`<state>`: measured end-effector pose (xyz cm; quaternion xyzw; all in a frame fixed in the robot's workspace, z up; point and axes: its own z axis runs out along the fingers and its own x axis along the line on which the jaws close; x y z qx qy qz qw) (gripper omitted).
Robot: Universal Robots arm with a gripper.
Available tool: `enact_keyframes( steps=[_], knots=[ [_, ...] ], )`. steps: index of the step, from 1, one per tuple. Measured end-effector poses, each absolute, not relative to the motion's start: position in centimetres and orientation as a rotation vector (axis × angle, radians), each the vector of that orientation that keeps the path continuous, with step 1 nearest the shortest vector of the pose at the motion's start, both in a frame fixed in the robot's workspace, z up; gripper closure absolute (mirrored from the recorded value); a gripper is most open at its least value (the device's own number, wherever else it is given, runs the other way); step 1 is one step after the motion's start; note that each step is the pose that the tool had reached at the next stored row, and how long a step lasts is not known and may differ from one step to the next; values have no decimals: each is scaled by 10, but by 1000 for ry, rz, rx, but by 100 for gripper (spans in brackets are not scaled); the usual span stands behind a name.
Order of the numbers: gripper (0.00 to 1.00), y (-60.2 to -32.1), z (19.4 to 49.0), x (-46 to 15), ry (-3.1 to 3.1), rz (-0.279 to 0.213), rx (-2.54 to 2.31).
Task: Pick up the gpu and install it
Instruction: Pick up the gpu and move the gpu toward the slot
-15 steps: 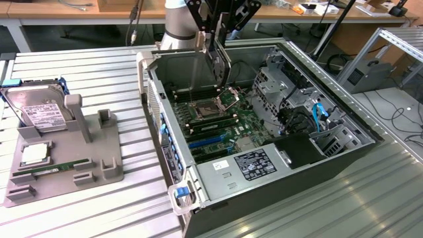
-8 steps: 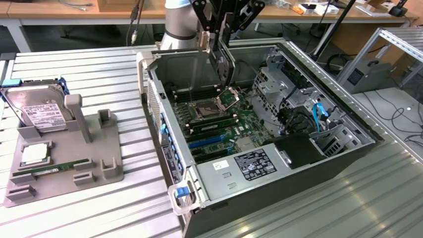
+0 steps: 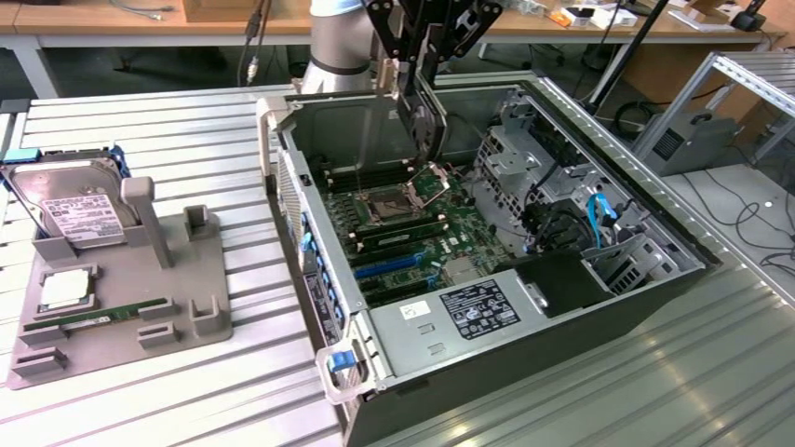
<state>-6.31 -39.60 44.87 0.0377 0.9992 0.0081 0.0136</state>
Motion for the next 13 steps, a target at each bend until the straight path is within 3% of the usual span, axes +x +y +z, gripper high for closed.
enact_keyframes(
  steps=[13],
  knots=[
    [73, -396, 448, -46, 3112, 23, 117]
  ],
)
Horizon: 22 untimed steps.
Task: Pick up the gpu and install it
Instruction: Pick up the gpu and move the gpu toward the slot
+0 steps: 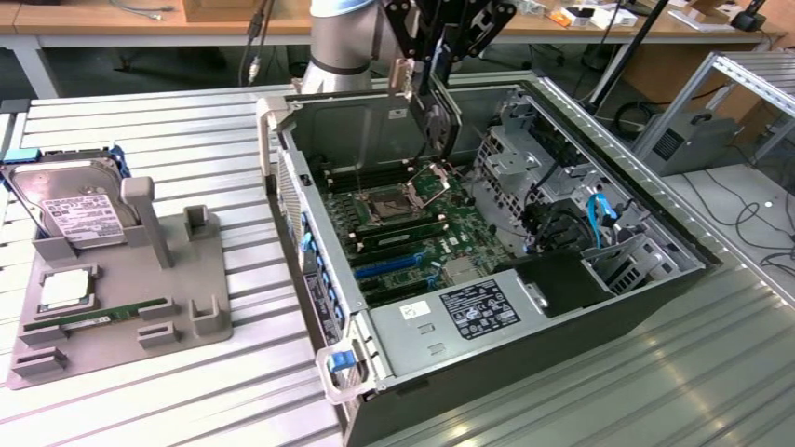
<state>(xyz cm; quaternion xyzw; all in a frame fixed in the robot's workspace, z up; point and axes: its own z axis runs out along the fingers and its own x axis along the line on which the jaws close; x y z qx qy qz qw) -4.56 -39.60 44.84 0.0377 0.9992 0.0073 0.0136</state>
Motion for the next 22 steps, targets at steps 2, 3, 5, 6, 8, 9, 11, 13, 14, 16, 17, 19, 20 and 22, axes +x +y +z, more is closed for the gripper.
enact_keyframes(
  steps=[2, 3, 5, 6, 8, 9, 11, 13, 14, 16, 17, 19, 20, 22],
  knots=[
    [73, -396, 448, -43, 3112, 22, 117],
    [73, -396, 448, -42, 3112, 22, 117],
    [73, -396, 448, -40, 3112, 22, 117],
    [73, -396, 448, -39, 3112, 22, 117],
    [73, -396, 448, -35, 3112, 21, 117],
    [73, -396, 448, -34, 3112, 21, 117],
    [73, -396, 448, -32, 3112, 21, 117],
    [73, -396, 448, -29, 3112, 20, 117],
    [73, -396, 448, -28, 3112, 19, 117],
    [73, -396, 448, -26, 3112, 19, 117],
    [73, -396, 448, -25, 3112, 18, 117],
    [73, -396, 447, -23, 3112, 18, 117],
    [73, -396, 447, -23, 3112, 18, 117],
    [73, -396, 447, -21, 3112, 17, 117]
  ],
)
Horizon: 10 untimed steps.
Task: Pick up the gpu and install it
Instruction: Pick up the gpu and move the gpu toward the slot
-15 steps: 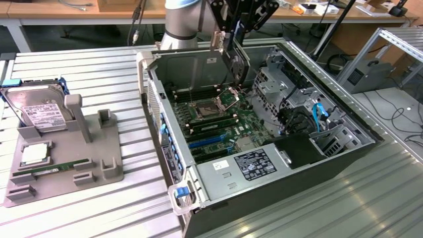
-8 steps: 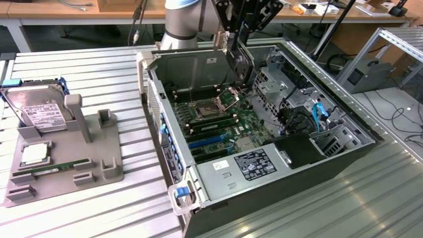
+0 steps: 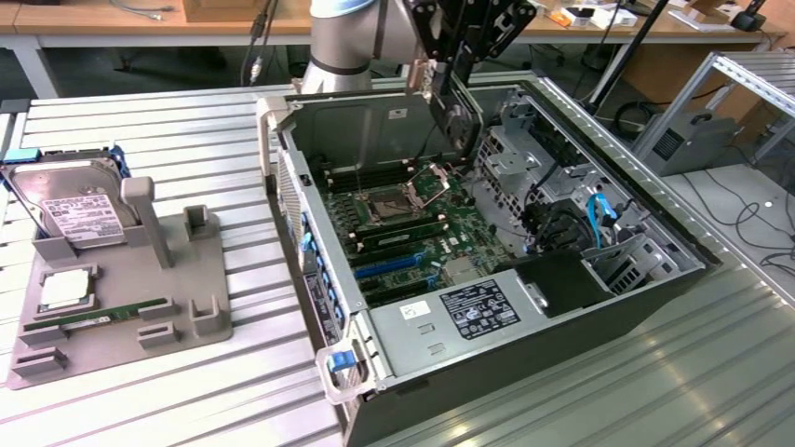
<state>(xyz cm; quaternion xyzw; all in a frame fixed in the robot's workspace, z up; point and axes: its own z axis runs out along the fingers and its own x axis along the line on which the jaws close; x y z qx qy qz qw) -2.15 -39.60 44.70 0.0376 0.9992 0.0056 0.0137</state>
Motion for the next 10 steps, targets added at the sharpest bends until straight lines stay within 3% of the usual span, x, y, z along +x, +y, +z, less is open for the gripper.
enact_keyframes(
  steps=[10],
  knots=[
    [73, -396, 442, -10, 3112, 14, 117]
  ],
)
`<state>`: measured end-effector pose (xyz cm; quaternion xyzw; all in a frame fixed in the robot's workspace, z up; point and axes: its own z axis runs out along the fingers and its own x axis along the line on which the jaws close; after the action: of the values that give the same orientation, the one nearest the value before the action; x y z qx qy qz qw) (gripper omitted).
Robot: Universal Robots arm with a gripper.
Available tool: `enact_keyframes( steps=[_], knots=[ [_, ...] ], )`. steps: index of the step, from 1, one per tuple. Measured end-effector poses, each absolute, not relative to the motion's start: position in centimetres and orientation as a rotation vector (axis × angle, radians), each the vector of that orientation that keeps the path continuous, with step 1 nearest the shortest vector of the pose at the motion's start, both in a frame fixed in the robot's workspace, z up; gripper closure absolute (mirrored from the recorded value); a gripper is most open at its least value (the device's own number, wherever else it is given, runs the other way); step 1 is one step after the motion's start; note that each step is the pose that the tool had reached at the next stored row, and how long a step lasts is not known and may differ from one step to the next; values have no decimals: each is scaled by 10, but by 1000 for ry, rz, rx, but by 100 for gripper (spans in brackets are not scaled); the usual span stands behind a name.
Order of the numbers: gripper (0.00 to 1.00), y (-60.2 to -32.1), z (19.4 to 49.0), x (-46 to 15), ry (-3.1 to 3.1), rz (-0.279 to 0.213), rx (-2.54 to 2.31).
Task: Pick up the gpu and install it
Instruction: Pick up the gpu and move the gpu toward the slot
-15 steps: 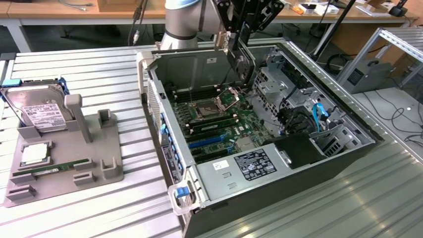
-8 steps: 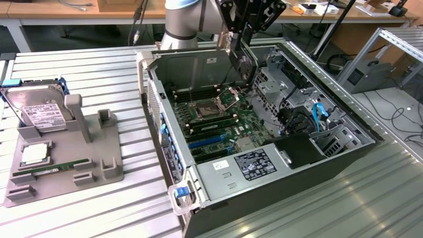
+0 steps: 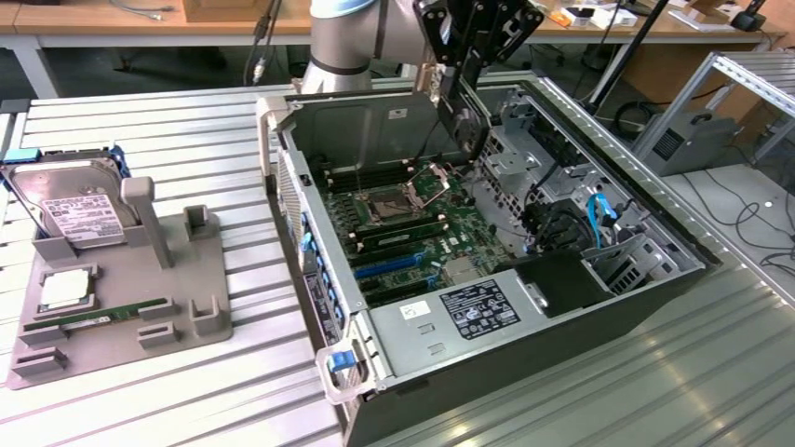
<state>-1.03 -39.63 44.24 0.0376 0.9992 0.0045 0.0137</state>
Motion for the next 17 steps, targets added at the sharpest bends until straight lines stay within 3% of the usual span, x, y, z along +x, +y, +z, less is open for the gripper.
enact_keyframes(
  steps=[17],
  knots=[
    [73, -397, 426, -5, 3112, 13, 117]
  ],
)
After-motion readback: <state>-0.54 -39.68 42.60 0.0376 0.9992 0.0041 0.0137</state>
